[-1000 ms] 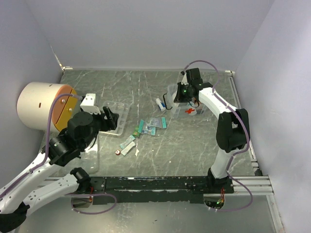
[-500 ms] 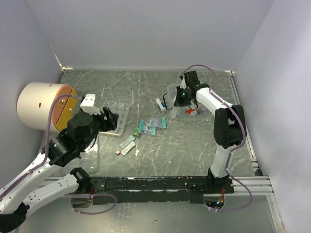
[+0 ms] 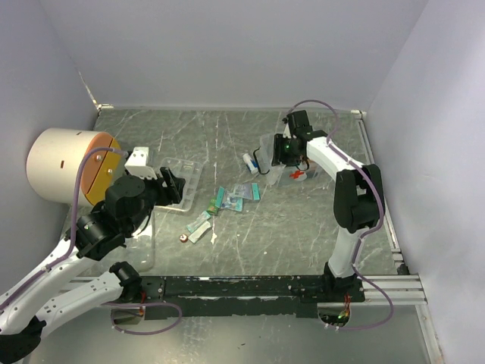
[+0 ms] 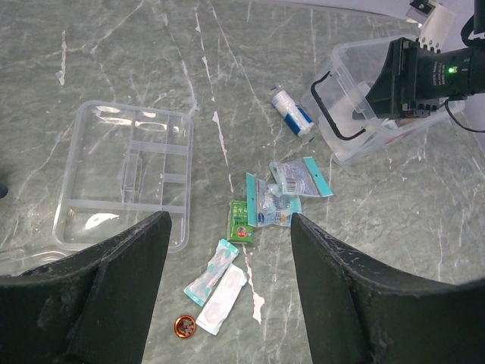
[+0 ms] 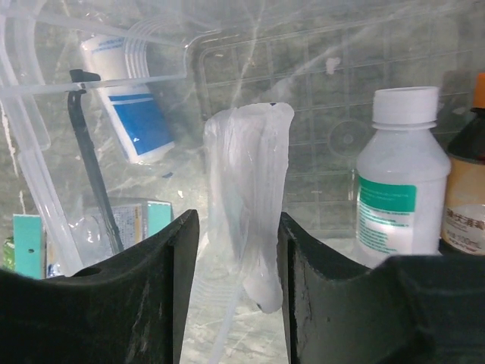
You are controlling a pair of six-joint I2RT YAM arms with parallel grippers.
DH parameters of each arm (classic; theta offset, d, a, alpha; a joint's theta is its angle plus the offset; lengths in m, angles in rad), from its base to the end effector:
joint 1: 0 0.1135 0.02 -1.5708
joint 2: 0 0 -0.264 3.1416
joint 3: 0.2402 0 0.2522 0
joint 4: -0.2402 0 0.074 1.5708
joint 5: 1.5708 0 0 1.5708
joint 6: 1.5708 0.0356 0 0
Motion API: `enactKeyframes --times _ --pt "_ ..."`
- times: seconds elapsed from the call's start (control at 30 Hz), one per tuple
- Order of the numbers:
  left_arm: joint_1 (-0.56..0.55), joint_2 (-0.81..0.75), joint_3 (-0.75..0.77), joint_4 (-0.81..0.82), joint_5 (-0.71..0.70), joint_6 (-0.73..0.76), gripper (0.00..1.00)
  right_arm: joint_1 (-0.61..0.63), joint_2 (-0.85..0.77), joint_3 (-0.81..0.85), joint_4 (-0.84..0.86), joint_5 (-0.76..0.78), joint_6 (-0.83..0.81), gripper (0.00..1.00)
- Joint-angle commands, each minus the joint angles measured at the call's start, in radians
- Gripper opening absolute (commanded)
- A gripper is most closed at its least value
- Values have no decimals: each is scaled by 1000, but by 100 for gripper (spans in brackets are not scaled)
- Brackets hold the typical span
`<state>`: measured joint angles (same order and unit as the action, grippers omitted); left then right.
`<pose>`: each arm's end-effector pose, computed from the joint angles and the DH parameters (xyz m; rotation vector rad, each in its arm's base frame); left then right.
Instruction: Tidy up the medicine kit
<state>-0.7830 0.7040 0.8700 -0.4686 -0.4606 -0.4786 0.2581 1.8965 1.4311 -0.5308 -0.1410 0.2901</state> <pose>0.1186 -0.0957 0.3525 -0.0346 1.8645 -0.4491 0.3948 0.1094 0.2156 -0.0126 2.6000 0.3846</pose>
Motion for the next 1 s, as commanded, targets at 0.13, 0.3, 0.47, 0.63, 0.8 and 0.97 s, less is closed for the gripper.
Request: enactKeyframes --times 0.13,0.3,0.47,0.63,0.8,0.97 --pt "-7 -16 -10 12 -17 -5 76 -1 -63 13 -35 165 -38 49" --pt "-7 -8 -7 10 -16 -4 76 2 -65 6 -36 220 -46 54" --pt "-7 -12 -7 9 -23 -6 75 10 -51 14 -47 266 -42 58" --pt "-8 -16 -11 16 -26 -6 76 24 -28 29 -41 258 -50 55" --pt "-8 -4 -10 15 -22 -4 76 25 8 26 -13 220 -57 50" --pt "-7 6 -9 17 -20 -4 76 27 55 32 17 186 -72 49"
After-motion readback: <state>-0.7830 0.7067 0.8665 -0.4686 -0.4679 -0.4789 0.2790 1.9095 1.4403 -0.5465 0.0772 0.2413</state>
